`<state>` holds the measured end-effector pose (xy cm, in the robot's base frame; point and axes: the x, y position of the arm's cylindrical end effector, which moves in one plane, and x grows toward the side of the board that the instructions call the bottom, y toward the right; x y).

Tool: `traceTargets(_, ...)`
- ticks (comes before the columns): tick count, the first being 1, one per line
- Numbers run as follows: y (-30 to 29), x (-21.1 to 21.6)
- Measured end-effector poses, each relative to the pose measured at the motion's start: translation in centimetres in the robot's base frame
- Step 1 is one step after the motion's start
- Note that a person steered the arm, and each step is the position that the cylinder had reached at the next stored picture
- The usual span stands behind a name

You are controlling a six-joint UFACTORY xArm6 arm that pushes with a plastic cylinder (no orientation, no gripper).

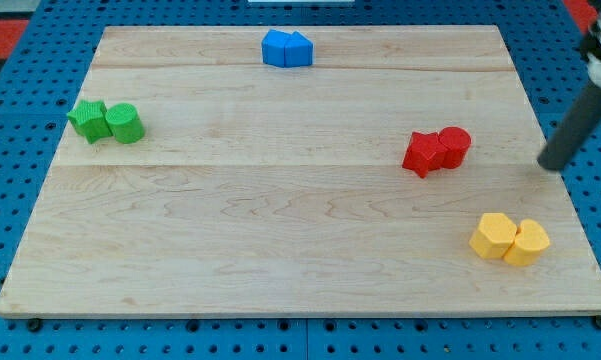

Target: Push the two blue blocks to the center of the board

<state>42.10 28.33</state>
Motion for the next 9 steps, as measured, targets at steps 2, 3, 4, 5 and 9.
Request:
traceTargets(2, -8.3, -19.9)
traceTargets(3, -12.3, -22.9)
traceTargets(4, -14.5, -23.0)
traceTargets(5, -16.7, -22.8)
traceTargets(9, -28.2, -21.6)
